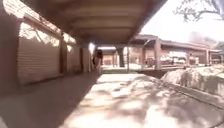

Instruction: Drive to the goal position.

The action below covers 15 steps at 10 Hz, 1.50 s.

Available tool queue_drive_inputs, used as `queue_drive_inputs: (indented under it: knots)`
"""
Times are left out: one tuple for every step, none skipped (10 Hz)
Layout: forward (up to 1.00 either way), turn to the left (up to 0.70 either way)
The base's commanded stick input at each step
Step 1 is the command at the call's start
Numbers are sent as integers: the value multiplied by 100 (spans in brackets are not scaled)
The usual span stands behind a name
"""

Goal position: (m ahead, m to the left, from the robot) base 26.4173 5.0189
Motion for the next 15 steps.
queue_drive_inputs:
  knots:
    - [85, 0]
    - [85, 0]
    - [85, 0]
    - [85, 0]
    - [85, 0]
    - [85, 0]
    - [85, 0]
    - [85, 0]
    - [85, 0]
    - [85, 0]
    - [85, 0]
    - [85, 0]
    - [85, 0]
    - [85, 0]
    - [85, 0]
